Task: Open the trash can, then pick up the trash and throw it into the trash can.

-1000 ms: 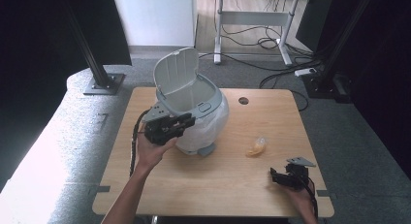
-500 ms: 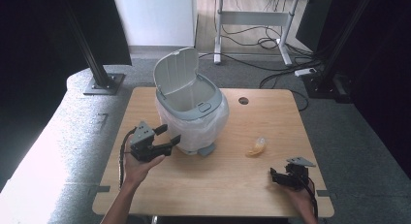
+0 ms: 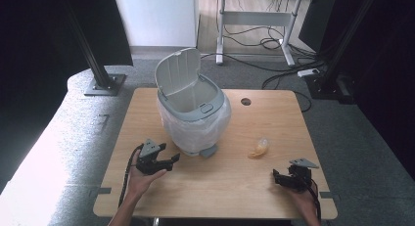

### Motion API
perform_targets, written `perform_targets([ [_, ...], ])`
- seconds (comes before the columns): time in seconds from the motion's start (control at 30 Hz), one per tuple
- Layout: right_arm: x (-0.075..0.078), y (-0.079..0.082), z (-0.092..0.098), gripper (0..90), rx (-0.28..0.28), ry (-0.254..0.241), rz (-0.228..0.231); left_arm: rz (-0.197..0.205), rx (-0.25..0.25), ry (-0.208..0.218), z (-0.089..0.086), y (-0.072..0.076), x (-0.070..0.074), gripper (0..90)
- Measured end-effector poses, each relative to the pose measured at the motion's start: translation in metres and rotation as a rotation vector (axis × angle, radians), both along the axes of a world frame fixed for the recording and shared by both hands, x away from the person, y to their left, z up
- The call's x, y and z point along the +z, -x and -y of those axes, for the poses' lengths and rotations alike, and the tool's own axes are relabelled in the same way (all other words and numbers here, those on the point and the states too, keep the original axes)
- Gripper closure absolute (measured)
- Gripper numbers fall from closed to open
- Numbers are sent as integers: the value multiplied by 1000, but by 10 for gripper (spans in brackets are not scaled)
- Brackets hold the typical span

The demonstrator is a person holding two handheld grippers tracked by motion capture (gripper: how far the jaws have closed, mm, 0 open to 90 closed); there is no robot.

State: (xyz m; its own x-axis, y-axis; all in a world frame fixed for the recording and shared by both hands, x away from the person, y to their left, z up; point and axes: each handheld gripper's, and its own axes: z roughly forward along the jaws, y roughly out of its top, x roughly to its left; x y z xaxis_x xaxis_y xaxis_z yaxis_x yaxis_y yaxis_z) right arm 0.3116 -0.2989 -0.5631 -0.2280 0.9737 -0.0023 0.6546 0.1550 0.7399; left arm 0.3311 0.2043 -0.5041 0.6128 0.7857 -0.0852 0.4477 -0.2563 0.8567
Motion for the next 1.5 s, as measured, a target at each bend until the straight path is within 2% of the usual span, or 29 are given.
perform_targets([
  [0.17, 0, 0, 0, 132, 0, 0, 0, -34, 17, -4, -3, -4, -12, 275],
  [0.47, 0, 0, 0, 143, 12, -2, 3, -56, 30, 13, -6, -5, -18, 252],
  [0.63, 1, 0, 1, 140, 26, -12, 14, -84, 27, -7, -6, -7, -26, 245],
  [0.7, 3, 1, 1, 138, 29, -23, 25, -88, 29, -16, -6, -7, -28, 245],
  [0.83, 12, 0, -4, 133, 58, -96, 37, -91, 32, -23, -7, -5, -30, 239],
  [0.9, 19, -2, -9, 132, 74, -108, 53, -97, 35, -29, -8, -5, -32, 242],
  [1.03, 26, -9, -19, 130, 101, -107, 68, -107, 39, -21, -10, -6, -33, 245],
  [1.13, 26, -16, -25, 130, 98, -95, 65, -115, 35, -18, -10, -7, -34, 250],
  [1.27, 26, -29, -35, 131, 94, -94, 59, -127, 27, -39, -8, -7, -38, 253],
  [1.4, 27, -42, -47, 130, 92, -69, 59, -135, 22, -64, -7, -9, -40, 258],
  [1.5, 27, -54, -52, 130, 86, -70, 52, -135, 22, -59, -8, -9, -41, 259],
])
